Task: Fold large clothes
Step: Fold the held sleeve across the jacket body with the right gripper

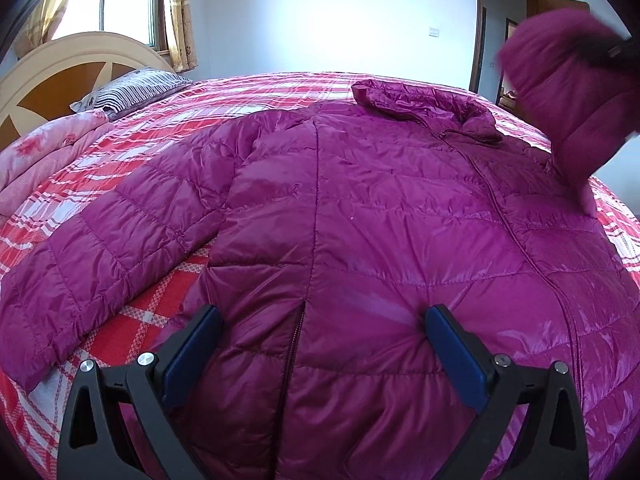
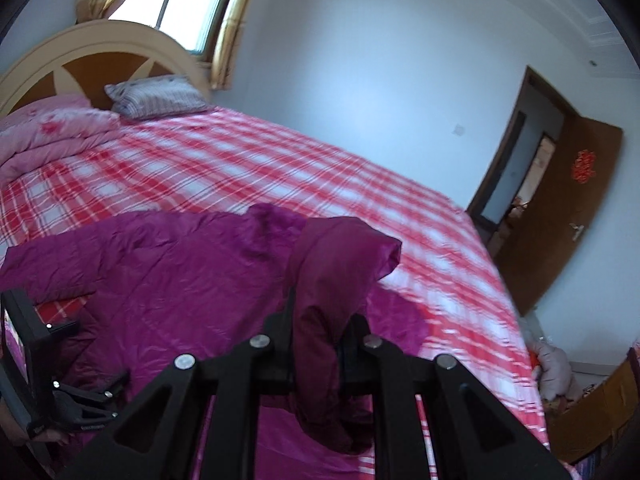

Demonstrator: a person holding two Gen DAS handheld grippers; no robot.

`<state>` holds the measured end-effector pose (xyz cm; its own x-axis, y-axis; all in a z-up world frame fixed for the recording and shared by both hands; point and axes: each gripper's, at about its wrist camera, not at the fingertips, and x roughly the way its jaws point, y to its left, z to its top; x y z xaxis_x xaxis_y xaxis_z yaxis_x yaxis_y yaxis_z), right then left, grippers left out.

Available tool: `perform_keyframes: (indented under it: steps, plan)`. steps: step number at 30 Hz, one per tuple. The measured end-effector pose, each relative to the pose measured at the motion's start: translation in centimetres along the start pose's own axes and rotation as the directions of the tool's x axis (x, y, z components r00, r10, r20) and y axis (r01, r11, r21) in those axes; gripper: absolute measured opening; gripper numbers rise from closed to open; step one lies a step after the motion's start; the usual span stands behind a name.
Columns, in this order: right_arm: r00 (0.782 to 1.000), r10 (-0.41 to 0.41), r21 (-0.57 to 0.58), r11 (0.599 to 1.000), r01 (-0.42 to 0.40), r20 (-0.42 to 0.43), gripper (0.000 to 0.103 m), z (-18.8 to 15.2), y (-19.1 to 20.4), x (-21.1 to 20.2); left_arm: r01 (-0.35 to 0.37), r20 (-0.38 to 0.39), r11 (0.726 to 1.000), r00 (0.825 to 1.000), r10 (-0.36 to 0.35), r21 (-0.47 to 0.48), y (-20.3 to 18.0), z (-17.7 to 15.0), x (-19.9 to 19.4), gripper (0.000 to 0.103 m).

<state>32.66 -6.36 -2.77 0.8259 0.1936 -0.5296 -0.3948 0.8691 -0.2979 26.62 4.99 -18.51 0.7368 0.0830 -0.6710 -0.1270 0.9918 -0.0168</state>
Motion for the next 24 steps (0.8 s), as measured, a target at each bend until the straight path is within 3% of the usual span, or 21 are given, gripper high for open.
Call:
perform_keyframes:
  steps: [7,12,15,17,21,24]
  plan:
    - [0.985,0.122,0.019,0.993,-0.12,-0.122,0.016,-1.9,5.7,7.8,0.009,0.006,1.0,1.0,-0.009,-0.002,0.0,-0.1,-0.1,0.102]
    - [0.966,0.194,0.033,0.981,-0.192,-0.169,0.018,-3.4,8.1,9.9,0.022,0.007,1.0,1.0,-0.021,-0.003,0.2,-0.1,-0.3,0.102]
    - [0.951,0.261,0.053,0.965,-0.255,-0.165,0.031,-3.7,8.9,10.6,0.045,-0.003,0.999,0.999,-0.045,0.016,0.3,-0.1,-1.0,0.102]
    - [0.924,0.35,0.08,0.936,-0.342,-0.155,0.078,-3.7,9.0,10.8,0.026,0.015,0.999,1.0,-0.026,0.031,0.8,0.0,-2.1,0.102]
    - [0.884,0.462,0.102,0.885,-0.454,-0.076,0.081,-3.3,9.0,8.8,-0.029,0.105,0.999,0.994,0.025,0.04,2.1,1.0,-5.0,0.102]
    - [0.865,0.501,0.126,0.857,-0.5,0.025,0.081,-2.5,7.1,6.4,-0.049,0.188,0.999,0.981,0.043,0.025,2.2,3.4,-7.6,0.102]
